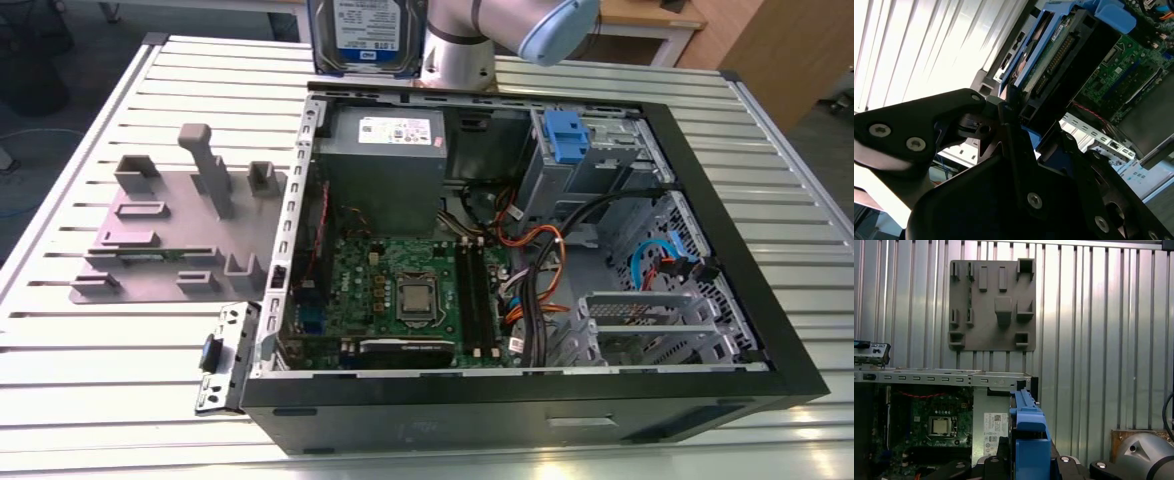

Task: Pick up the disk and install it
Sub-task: 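Pick up the disk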

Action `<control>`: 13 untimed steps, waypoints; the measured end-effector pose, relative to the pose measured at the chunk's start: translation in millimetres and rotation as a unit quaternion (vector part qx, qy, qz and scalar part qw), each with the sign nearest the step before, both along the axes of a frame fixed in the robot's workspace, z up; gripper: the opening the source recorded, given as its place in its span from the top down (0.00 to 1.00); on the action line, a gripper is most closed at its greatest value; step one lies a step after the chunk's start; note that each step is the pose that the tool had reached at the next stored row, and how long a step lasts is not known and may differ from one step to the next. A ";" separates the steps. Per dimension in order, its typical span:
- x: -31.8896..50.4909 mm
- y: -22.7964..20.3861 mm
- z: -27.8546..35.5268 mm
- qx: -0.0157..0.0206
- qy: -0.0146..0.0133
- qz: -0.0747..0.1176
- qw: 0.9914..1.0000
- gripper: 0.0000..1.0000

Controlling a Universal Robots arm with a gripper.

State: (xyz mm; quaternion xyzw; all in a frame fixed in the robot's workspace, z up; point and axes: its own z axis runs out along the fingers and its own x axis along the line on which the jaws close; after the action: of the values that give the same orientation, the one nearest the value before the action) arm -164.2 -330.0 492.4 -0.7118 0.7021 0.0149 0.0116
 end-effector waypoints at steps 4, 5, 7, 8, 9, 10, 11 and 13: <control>0.0 -0.9 0.0 0.000 0.000 0.000 1.000 0.64; 0.0 -1.1 0.0 0.000 0.000 0.000 1.000 0.64; 0.0 -1.6 0.0 0.000 0.000 0.000 1.000 0.64; 0.0 -1.8 0.0 0.000 0.000 0.000 1.000 0.64; 0.0 -2.0 0.0 0.000 0.000 0.000 1.000 0.64; 0.0 -2.2 0.0 0.000 0.000 0.000 1.000 0.64; 0.0 -2.4 0.0 0.000 0.000 0.000 1.000 0.64; 0.0 -2.8 0.0 0.000 0.000 0.000 1.000 0.64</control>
State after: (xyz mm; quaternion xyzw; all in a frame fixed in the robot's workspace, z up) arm -164.2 -332.8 492.4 -0.7118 0.7021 0.0149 0.0116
